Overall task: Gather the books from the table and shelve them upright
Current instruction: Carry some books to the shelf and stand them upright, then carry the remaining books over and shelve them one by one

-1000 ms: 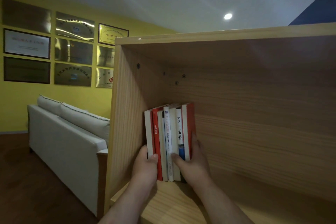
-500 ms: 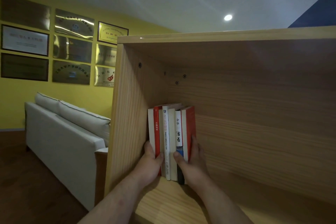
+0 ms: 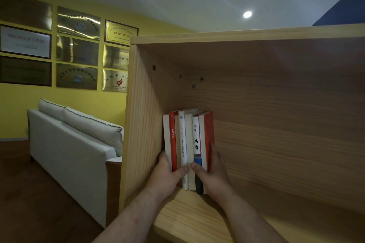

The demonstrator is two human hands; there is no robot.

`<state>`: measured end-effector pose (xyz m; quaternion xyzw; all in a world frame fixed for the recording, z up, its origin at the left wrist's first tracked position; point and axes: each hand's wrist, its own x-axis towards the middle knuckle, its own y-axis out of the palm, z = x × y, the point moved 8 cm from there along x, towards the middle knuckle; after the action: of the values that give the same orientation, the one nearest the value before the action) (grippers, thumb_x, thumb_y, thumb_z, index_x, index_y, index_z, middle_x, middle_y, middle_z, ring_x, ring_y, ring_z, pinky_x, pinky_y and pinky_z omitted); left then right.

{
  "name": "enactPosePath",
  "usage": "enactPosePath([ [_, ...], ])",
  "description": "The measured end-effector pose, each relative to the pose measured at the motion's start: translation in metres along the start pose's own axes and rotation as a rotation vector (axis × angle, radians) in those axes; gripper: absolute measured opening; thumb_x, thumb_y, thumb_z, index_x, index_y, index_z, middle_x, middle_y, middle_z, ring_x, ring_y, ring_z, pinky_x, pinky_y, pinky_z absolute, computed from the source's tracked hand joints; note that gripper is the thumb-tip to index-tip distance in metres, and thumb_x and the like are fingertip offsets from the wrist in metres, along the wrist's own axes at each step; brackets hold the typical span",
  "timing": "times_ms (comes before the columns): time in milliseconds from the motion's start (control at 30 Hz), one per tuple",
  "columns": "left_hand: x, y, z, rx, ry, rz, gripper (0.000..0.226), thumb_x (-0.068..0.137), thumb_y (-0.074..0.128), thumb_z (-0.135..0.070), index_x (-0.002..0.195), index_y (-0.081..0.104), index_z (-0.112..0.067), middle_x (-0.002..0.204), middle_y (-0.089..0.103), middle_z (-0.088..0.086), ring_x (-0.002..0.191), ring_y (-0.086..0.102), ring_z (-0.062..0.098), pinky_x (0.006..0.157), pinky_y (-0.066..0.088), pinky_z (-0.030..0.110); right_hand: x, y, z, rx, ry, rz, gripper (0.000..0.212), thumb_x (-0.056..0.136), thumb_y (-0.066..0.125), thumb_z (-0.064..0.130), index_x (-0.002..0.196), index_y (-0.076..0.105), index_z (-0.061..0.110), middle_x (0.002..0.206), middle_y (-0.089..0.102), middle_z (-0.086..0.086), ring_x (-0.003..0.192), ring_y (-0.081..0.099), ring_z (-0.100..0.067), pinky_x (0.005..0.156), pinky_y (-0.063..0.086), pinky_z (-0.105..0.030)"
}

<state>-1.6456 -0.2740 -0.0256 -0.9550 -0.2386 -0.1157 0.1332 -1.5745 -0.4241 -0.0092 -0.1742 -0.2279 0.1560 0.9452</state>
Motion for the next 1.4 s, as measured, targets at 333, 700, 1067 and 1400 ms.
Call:
enactPosePath([
  [333, -0.081, -0.015, -0.023, 0.489, 0.003, 0.091, 0.049, 0.096, 0.056, -0.044, 0.143, 0.046, -0.031, 0.139, 0.052, -0.013, 0.126, 0.05, 0.01, 0.098, 0.044, 0.027, -0.03, -0.002, 0.011, -0.055, 0.068, 0.073, 0.088, 0.085, 0.073, 0.04, 0.151, 0.017, 0.054, 0.146, 0.049, 0.011, 0.133, 0.051, -0.016, 0.108, 0.048, -0.052],
  [700, -0.182, -0.02, -0.039, 0.696, 0.134, 0.156, 0.033, 0.096, 0.058, -0.038, 0.128, 0.06, -0.035, 0.129, 0.058, -0.017, 0.116, 0.053, 0.0, 0.103, 0.048, 0.028, -0.153, -0.04, 0.036, -0.594, 0.051, 0.297, 0.051, 0.098, 0.057, 0.041, 0.146, 0.048, 0.029, 0.142, 0.057, 0.006, 0.127, 0.054, -0.013, 0.106, 0.048, -0.035],
  [1067, -0.32, -0.014, 0.071, 0.667, -0.145, 0.342, 0.03, 0.095, 0.06, -0.036, 0.123, 0.067, -0.025, 0.115, 0.065, -0.009, 0.11, 0.061, 0.009, 0.094, 0.049, 0.024, -0.336, -0.007, -0.038, -0.722, -0.082, 0.577, 0.04, 0.103, 0.048, 0.036, 0.139, 0.058, 0.024, 0.143, 0.058, 0.003, 0.132, 0.051, -0.017, 0.106, 0.039, -0.028],
  [1400, -0.4, 0.03, 0.26, 0.676, -0.558, 0.694, 0.019, 0.097, 0.056, -0.035, 0.106, 0.063, -0.02, 0.103, 0.062, -0.003, 0.096, 0.06, 0.016, 0.078, 0.044, 0.027, -0.433, 0.079, -0.229, -0.693, 0.345, 1.103, 0.031, 0.103, 0.047, 0.032, 0.122, 0.066, 0.015, 0.125, 0.065, -0.007, 0.114, 0.062, -0.024, 0.092, 0.047, -0.035],
])
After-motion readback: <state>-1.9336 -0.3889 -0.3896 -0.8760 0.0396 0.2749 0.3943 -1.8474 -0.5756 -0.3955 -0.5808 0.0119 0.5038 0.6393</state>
